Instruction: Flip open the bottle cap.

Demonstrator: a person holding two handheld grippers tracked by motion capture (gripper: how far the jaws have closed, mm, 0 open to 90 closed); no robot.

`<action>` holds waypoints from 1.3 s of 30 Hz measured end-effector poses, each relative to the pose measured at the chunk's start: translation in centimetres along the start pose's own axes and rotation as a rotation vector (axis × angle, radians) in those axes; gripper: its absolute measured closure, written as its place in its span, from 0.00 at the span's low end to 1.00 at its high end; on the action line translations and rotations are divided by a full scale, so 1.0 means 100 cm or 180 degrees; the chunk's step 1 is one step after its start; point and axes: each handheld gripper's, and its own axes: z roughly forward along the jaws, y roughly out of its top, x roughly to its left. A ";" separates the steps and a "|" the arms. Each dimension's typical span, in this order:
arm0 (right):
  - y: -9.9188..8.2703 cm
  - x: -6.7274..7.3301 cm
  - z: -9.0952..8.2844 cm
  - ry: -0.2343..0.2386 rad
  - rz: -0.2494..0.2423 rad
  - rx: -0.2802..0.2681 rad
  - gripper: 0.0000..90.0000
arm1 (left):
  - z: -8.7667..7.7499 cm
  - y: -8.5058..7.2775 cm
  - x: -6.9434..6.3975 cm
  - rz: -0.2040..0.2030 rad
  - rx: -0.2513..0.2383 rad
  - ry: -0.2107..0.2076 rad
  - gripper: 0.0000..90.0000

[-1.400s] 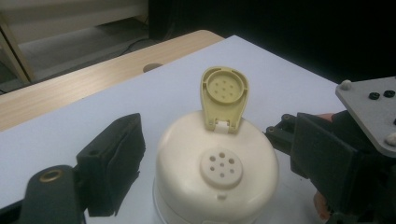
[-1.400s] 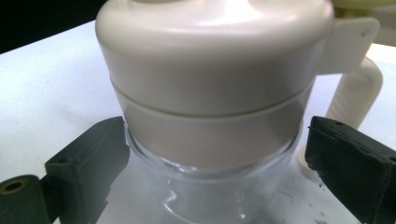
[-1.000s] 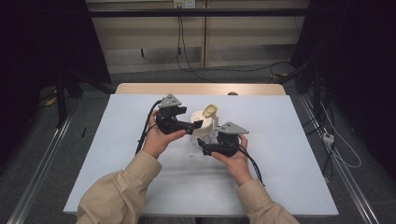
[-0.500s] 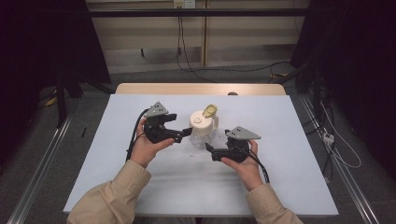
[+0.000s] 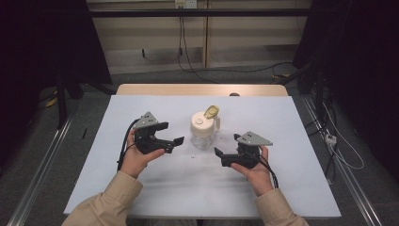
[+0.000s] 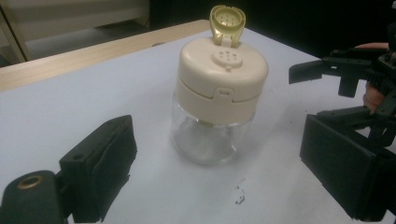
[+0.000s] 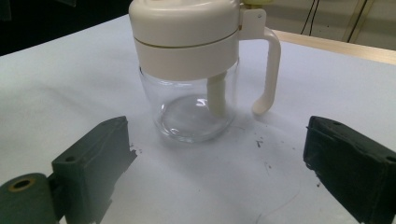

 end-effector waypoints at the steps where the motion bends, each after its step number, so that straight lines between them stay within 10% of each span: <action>1: -0.001 0.000 -0.001 0.0003 -0.0014 0.0001 0.08 | 0.000 0.000 0.000 0.0000 0.0000 0.0000 0.11; 39: -0.028 -0.023 -0.057 -0.0087 0.0008 -0.0030 0.08 | -0.060 -0.058 0.014 -0.0098 0.0079 0.0112 0.10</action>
